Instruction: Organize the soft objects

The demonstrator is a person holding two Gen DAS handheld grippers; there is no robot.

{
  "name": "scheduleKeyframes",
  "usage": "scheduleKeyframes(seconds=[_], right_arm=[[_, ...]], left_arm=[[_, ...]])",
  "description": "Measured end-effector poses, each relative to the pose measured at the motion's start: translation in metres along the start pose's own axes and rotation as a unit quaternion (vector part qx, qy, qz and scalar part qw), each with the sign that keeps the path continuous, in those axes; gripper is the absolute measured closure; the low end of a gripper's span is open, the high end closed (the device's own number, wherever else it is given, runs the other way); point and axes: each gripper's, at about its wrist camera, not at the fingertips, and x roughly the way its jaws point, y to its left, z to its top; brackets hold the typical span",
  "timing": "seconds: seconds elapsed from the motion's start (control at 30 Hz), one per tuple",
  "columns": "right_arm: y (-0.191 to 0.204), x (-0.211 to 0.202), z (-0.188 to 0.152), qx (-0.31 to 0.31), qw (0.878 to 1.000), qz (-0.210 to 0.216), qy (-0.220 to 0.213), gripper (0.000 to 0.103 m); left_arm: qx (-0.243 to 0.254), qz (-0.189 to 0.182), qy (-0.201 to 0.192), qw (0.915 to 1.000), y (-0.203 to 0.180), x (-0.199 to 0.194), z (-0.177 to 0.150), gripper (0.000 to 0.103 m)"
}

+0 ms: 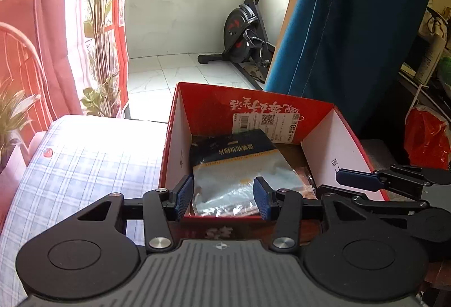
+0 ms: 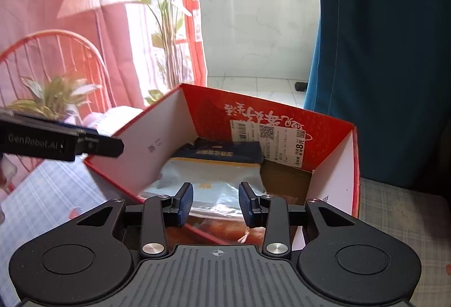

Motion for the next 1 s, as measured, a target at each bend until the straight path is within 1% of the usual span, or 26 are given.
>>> scheduleKeyframes(seconds=[0.17,0.23,0.33,0.47,0.7,0.83,1.0], right_arm=[[0.016,-0.035,-0.018,-0.015,1.0,0.014,-0.019,0.07],[0.021,-0.046,-0.03,-0.018,1.0,0.017,-0.019,0.07],[0.026,-0.057,-0.051,-0.002,1.0,0.027,-0.01,0.07],[0.032,-0.062,-0.08,0.019,0.999,0.035,0.012,0.07],[0.054,-0.064,-0.125,0.008,0.998,0.042,0.054,0.07],[0.055,-0.064,-0.142,0.018,0.997,0.04,0.064,0.069],[0.046,-0.059,-0.148,0.046,0.995,0.05,0.072,0.069]], left_arm=[[-0.007,-0.019,0.003,0.9998,-0.007,-0.028,-0.031,0.053],[-0.004,-0.024,0.008,0.9997,-0.011,-0.035,-0.047,0.053],[-0.004,-0.024,0.016,0.9996,-0.015,-0.041,-0.071,0.053],[-0.015,-0.018,0.036,0.9991,-0.014,-0.043,-0.1,0.053],[-0.034,-0.015,0.063,0.9973,-0.005,-0.041,-0.136,0.053],[-0.054,-0.022,0.078,0.9952,0.002,-0.035,-0.151,0.053],[-0.073,-0.039,0.088,0.9927,0.004,-0.029,-0.167,0.052]])
